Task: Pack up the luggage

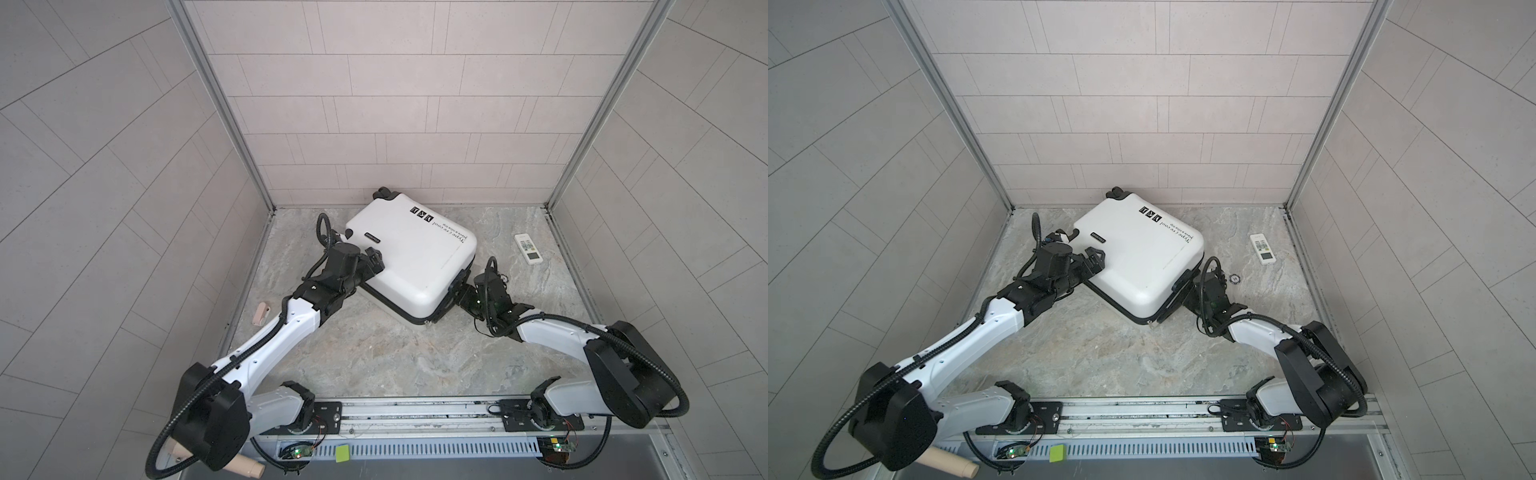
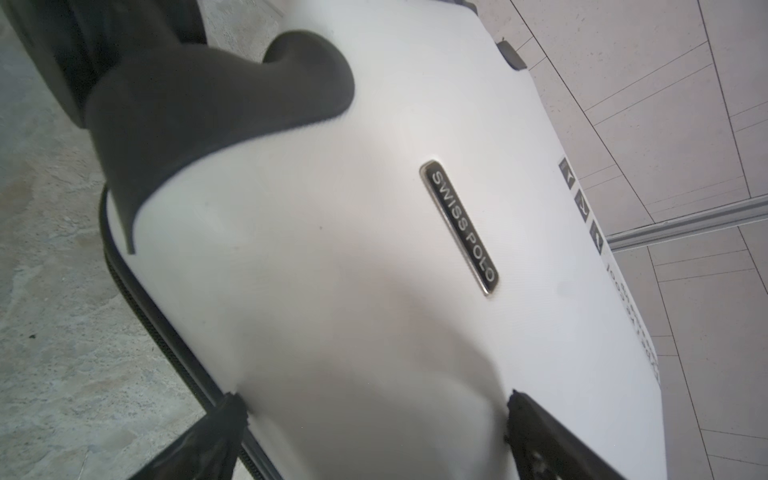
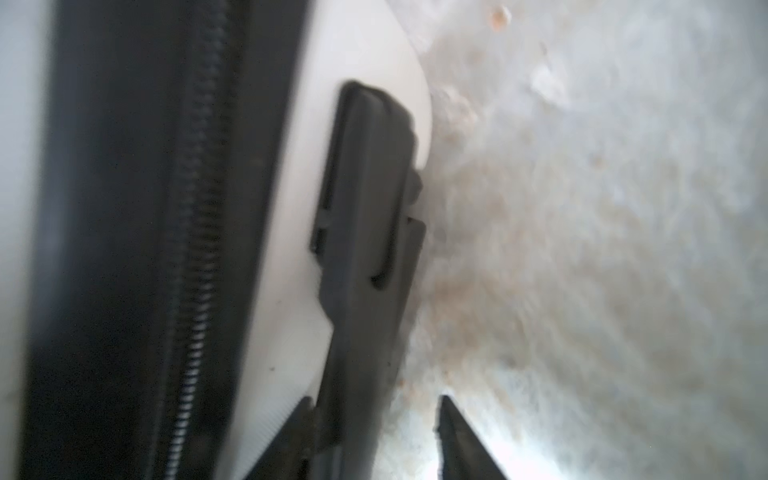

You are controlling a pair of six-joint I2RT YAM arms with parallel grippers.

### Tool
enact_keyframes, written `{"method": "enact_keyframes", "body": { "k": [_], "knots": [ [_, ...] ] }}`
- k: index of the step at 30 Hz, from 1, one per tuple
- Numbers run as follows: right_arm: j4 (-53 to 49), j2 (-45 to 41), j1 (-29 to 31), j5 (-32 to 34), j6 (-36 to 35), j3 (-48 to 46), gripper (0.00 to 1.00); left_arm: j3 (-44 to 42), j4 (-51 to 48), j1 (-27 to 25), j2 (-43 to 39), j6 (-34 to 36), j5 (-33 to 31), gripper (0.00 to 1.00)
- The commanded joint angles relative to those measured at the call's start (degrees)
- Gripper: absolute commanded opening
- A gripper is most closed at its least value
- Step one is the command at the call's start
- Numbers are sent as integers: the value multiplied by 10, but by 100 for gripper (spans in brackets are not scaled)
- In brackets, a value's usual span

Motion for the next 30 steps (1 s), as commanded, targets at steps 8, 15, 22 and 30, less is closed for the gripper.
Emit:
{"method": "enact_keyframes", "body": {
  "k": [8,15,22,30],
  "knots": [
    [-272,-125,20,53,-154,36,86,40,16,17,77,38,66,100],
    [-324,-223,21,5,-260,41,95,66,35,22,130,45,75,100],
    [-344,-295,17,19,-322,100,99,135,15,22,187,65,85,100],
    [-346,-230,-97,-24,-322,202,100,187,-31,22,189,96,70,100]
  ]
}}
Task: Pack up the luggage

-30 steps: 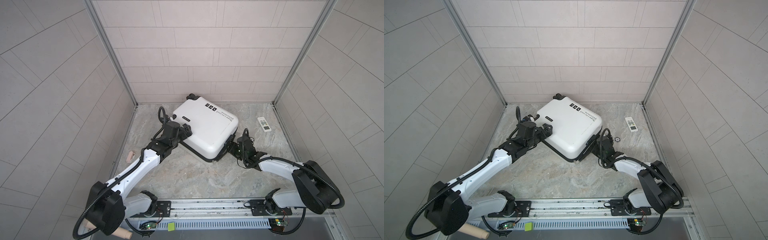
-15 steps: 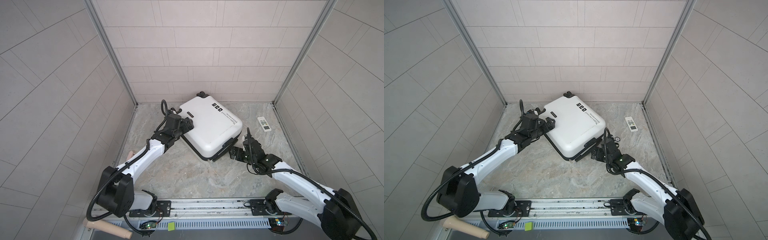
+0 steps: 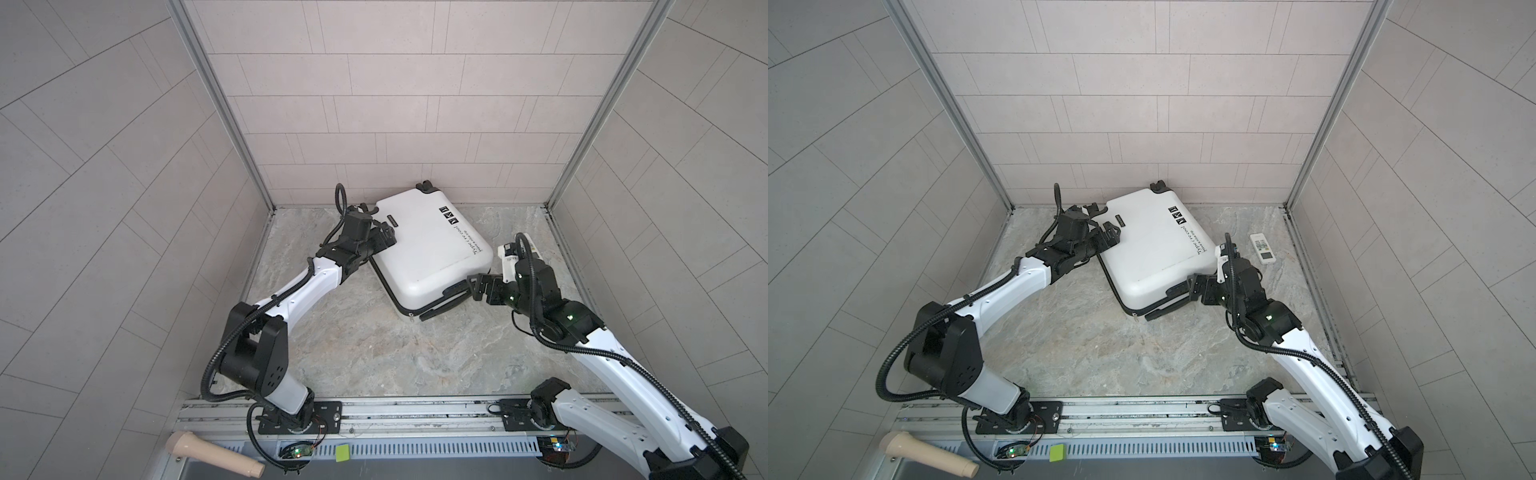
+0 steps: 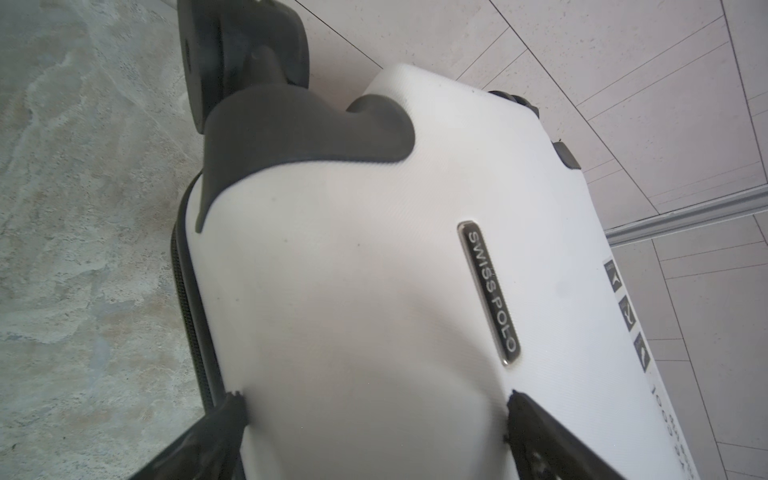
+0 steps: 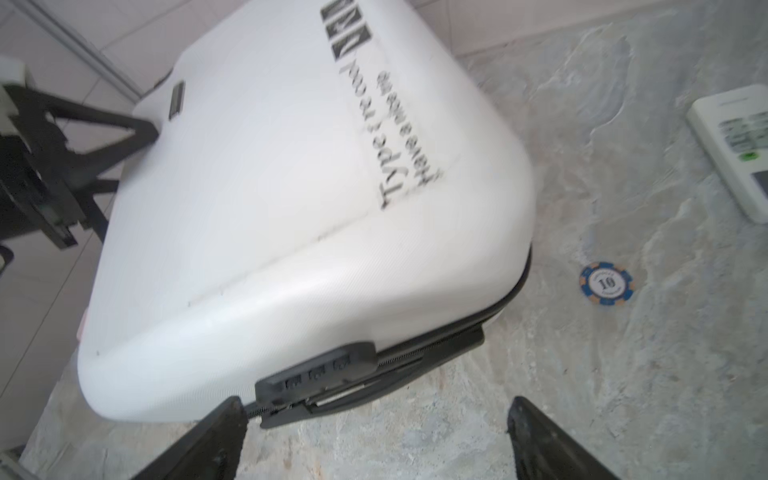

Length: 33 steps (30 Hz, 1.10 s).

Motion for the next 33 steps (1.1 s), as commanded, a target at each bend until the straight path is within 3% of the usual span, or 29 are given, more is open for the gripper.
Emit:
{"method": "enact_keyframes", "body": {
  "k": [1,7,15,21,33],
  "knots": [
    [5,45,-62,-37,1,25,100,9,-50,-6,-17,33,4,100],
    [74,160,-159,-135,38,83,100,-30,-85,-7,-103,42,-7,100],
    [101,302,-171,-191,37,163,100,-165,-18,-10,-198,-30,13,100],
    [128,339,-167,-239,61,157,100,-164,53,-6,-168,-37,52,100],
    [166,309,-101,-223,103,83,99,-119,133,10,-62,-39,102,100]
  ]
}}
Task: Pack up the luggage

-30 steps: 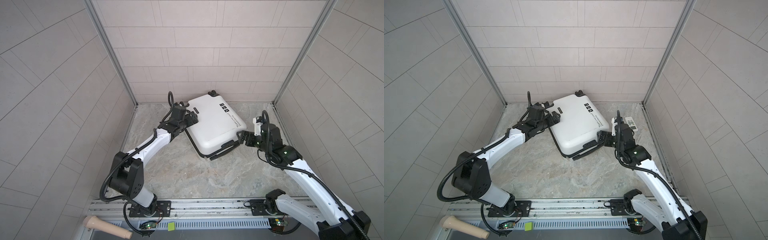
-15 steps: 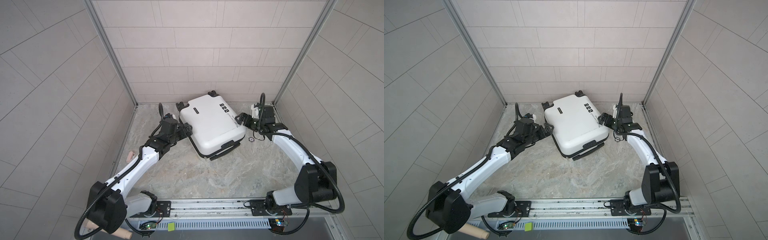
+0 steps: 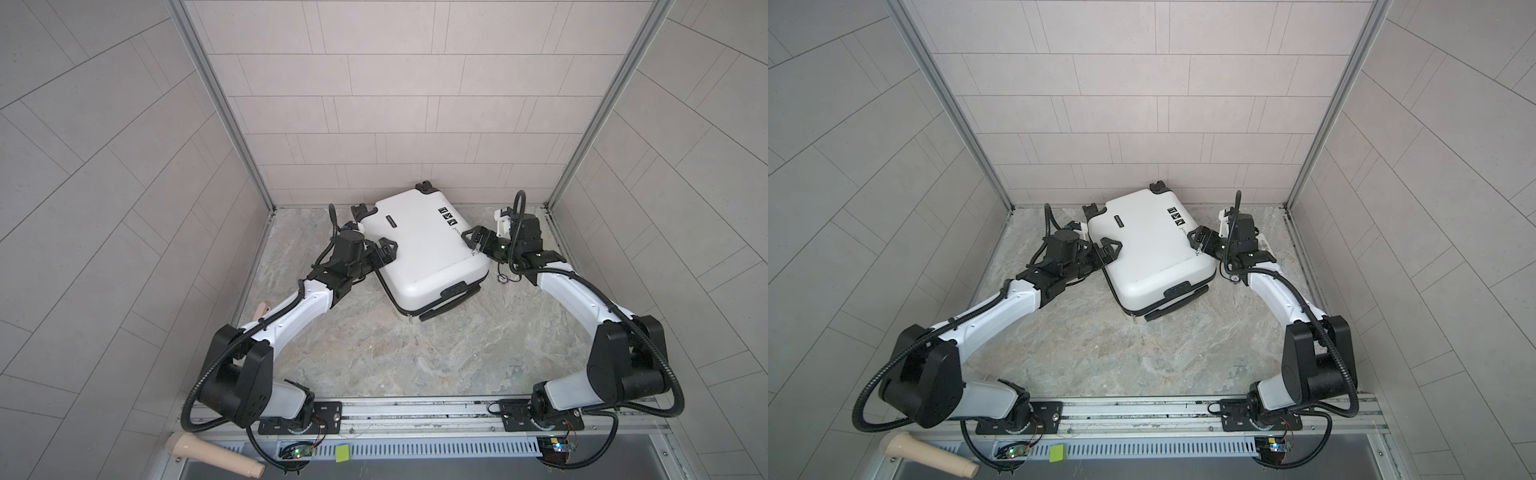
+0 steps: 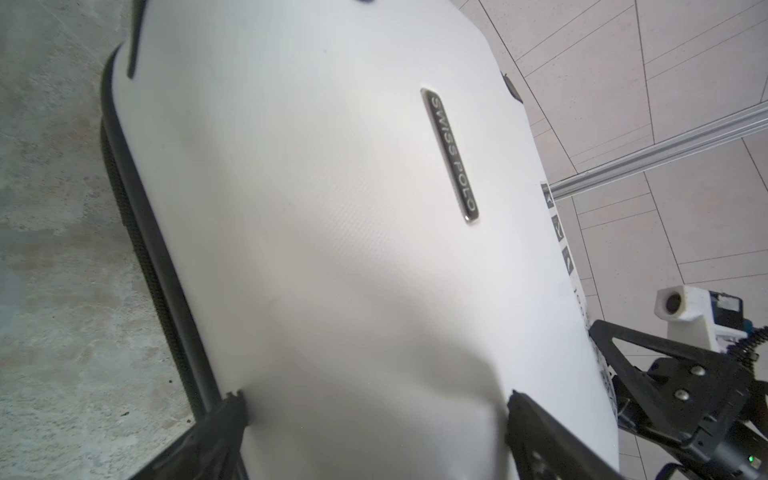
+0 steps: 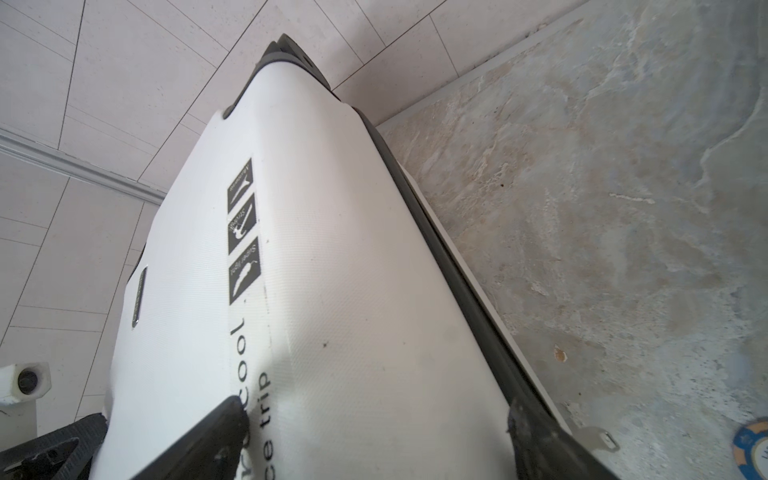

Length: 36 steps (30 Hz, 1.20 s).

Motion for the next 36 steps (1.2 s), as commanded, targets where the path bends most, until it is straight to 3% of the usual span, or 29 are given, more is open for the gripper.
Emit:
{"method": "enact_keyframes", "body": {
  "k": [1,13,29,36],
  "knots": [
    [-37,-3,46,-22,22,-32,99,25,27,9,26,5,15,100],
    [-31,-61,124,32,60,-85,98,118,-14,36,115,52,43,100],
    [-108,-13,97,33,21,11,98,205,9,33,210,64,79,100],
    [-162,-30,87,44,-18,41,99,194,-18,33,167,98,62,100]
  ]
}}
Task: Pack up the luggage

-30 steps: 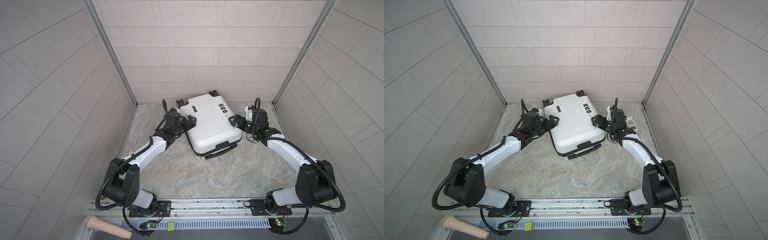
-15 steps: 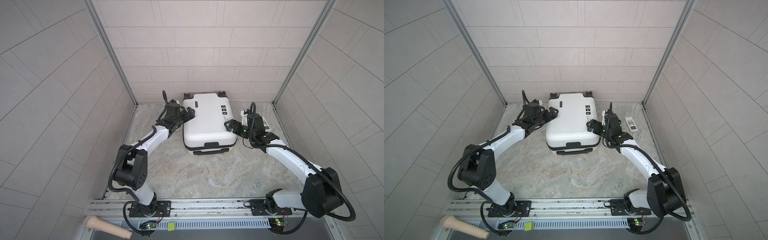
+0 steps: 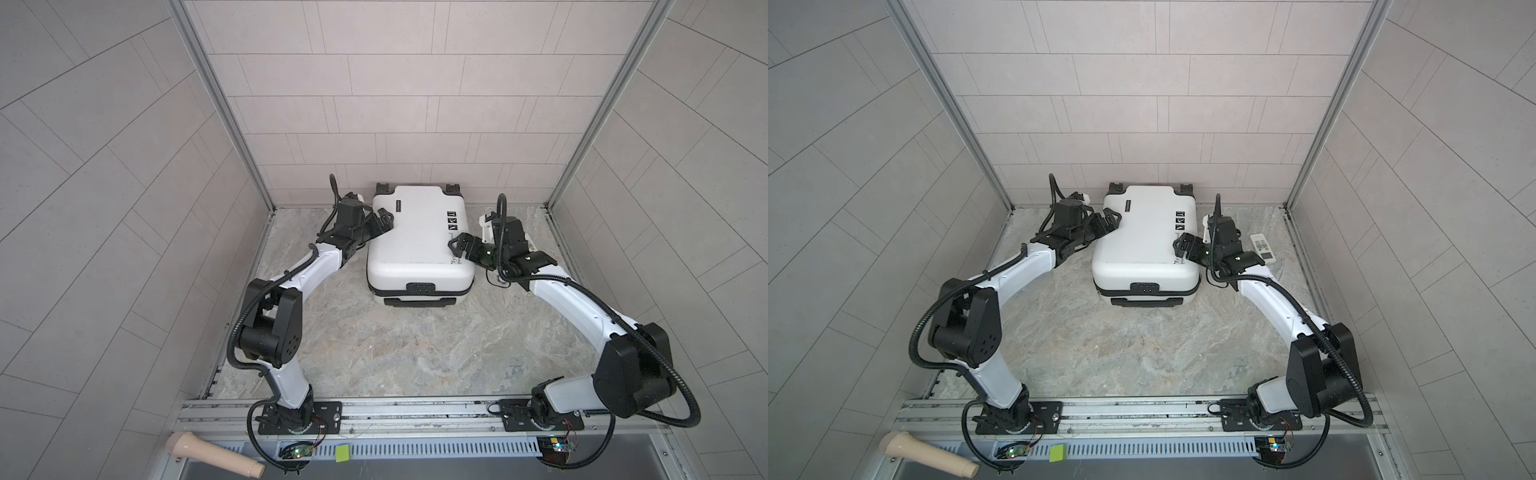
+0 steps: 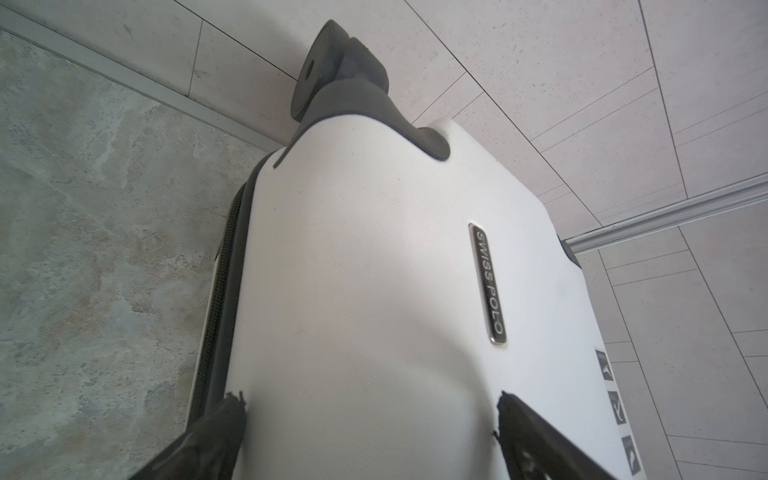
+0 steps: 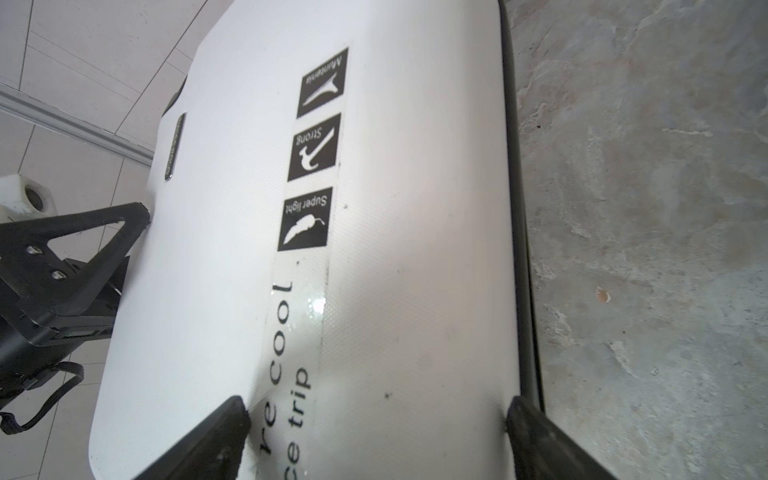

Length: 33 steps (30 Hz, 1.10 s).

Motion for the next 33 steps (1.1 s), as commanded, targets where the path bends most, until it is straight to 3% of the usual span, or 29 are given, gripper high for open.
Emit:
{"method": "enact_keyframes", "body": {
  "k": [1,7,14,21,27,33],
  "knots": [
    [-74,-16,-1,-15,-40,10,99,-16,-19,-22,-33,31,39,100],
    [-165,-80,-4,24,-109,9,100,-85,-74,-23,-153,74,-5,100],
    [-186,-165,-4,32,-141,-80,100,-231,-116,-26,-343,99,-42,100],
    [-148,-234,11,-12,-151,-181,100,-353,-157,-112,-509,98,-79,100],
    [-137,-237,28,-5,-148,-207,100,-436,-157,-196,-575,91,-160,100],
    [-126,-206,38,1,-148,-200,100,-456,-147,-204,-540,113,-181,98]
  ]
}}
